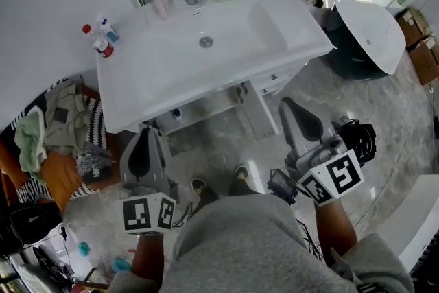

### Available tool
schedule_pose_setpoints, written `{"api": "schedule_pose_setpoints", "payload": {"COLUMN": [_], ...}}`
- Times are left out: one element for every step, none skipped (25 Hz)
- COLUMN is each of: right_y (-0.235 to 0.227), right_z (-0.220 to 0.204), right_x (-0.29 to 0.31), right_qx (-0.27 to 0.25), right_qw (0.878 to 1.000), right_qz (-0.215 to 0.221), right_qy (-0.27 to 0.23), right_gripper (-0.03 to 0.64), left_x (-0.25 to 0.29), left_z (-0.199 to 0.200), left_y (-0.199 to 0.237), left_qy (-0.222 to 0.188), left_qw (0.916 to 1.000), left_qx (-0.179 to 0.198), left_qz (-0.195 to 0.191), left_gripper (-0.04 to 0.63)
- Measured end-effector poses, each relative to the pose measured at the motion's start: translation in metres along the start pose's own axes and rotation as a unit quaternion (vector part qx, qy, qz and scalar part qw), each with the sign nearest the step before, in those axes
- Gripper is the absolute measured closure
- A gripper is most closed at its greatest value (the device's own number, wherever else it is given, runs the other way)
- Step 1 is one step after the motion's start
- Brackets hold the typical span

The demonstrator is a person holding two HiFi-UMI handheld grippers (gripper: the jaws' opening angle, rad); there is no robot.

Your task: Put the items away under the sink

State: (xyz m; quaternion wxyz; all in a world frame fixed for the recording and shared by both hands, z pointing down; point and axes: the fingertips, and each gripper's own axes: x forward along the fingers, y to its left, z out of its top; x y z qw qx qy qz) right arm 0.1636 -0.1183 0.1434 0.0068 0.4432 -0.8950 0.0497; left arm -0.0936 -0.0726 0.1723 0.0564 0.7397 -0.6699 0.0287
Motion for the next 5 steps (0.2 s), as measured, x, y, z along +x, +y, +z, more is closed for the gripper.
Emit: {"api": "schedule_pose_setpoints", "payload": {"right_y": [-0.001,-0.003,-0.004,-0.006,-0.007], "right_z": [0.0,0.001,0.001,0.001,0.001], "right_x": [-0.001,-0.003,-0.005,-0.006,-0.008], "right_qx": [-0.001,-0.001,-0.002,-0.002,-0.002], "right_qw": [1.0,1.0,1.0,1.0,1.0], "right_qz": [0.001,0.003,0.003,0.004,0.005], "right_qy": [-0.001,-0.002,-0.002,-0.003,-0.003], "right_gripper": [0.617,0.617,0.618,0.617,0.617], "left_x": [0.0,0.0,0.0,0.0,0.001], "left_z": [0.0,-0.001,-0.001,-0.001,-0.002], "left_y": [-0.003,-0.006,-0.01,-0.013,-0.016], "left_qy": [0.0,0.0,0.0,0.001,0.001], "left_qw": [1.0,1.0,1.0,1.0,1.0], "left_qx": [0.0,0.001,0.001,0.002,0.002], "left_qz": [-0.001,-0.001,-0.001,-0.001,-0.002], "left_gripper": [0.583,0.583,0.583,0.583,0.583]}}
